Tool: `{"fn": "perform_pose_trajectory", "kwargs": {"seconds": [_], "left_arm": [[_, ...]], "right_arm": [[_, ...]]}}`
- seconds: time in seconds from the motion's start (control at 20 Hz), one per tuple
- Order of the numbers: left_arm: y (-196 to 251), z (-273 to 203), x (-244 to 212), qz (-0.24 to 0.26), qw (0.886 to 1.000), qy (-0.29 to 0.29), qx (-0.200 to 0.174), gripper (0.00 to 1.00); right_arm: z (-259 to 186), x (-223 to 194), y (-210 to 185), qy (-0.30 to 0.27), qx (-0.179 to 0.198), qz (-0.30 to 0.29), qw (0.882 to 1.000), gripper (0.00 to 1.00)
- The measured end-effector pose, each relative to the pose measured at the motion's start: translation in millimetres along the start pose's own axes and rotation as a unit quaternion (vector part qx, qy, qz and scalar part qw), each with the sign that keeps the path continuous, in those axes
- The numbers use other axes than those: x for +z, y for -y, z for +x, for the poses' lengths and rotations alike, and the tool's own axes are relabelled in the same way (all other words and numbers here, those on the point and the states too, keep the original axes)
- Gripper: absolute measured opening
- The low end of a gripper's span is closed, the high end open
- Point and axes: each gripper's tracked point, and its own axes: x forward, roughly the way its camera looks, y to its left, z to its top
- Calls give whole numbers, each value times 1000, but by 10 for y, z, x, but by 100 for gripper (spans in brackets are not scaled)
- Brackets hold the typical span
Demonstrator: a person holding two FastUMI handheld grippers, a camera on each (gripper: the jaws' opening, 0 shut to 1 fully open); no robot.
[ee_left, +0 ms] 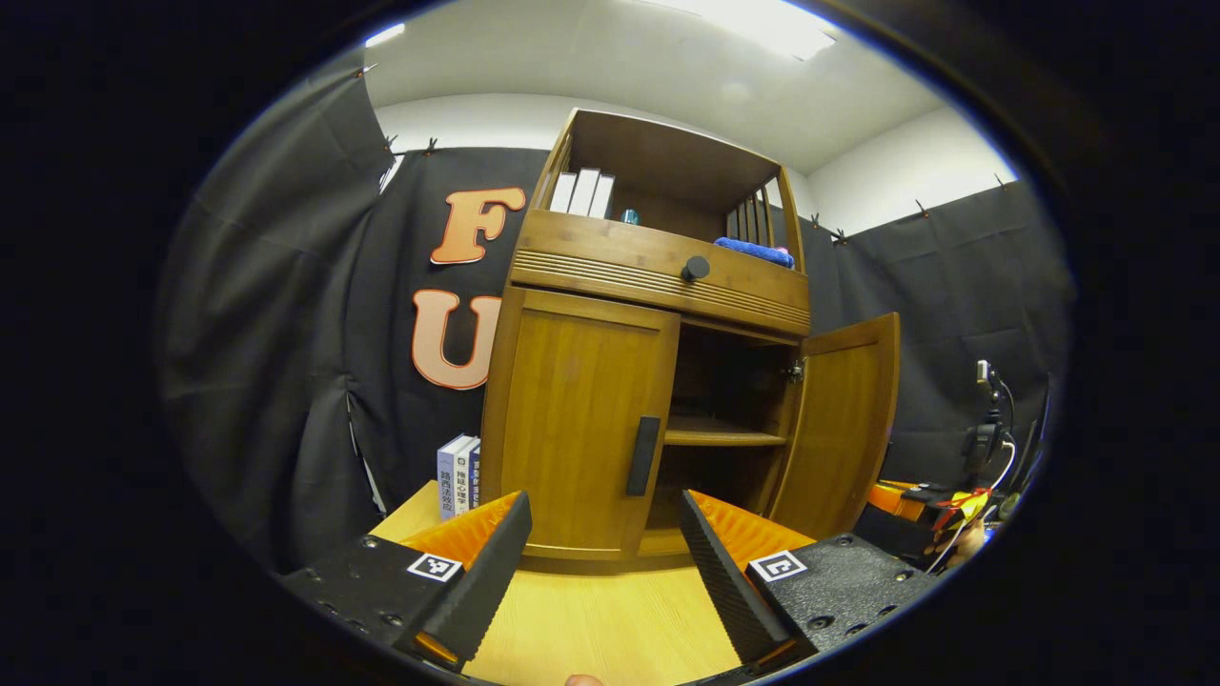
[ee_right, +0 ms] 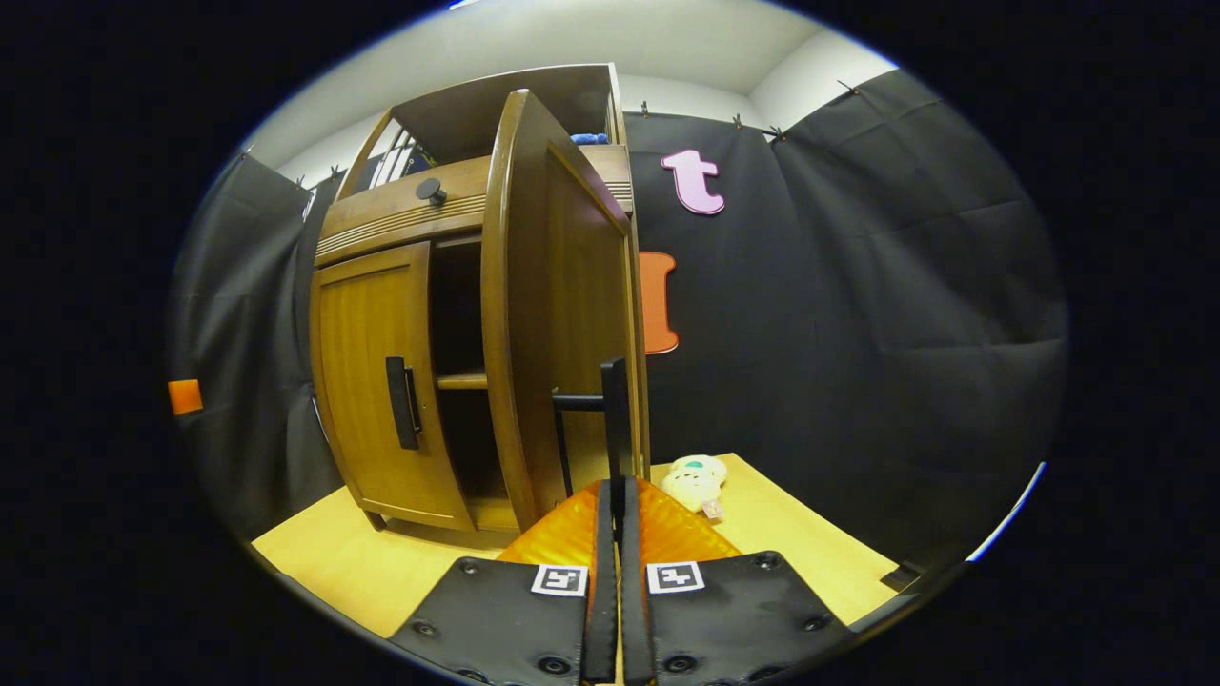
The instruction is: Open the right door of the double-door shoe cabinet with the right hand, and open the left door with the left hand.
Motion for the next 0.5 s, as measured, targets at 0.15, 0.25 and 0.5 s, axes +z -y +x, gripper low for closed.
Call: {"fn": "perform_pose_trajectory", "kwargs": {"seconds": [0.15,0.25,0.5], "left_arm": [[79,41,-6,5,1000,0,0,95],[158,85,-21,5,1000,-2,-2,95],[319,204,-55,12,1000,-5,-1,98]], "right_arm": [[-17,20,85,6,1,-9,1000,15],[-6,28,161,8,-4,-14,1000,15],[3,52,242,16,9,-6,1000,15]]}}
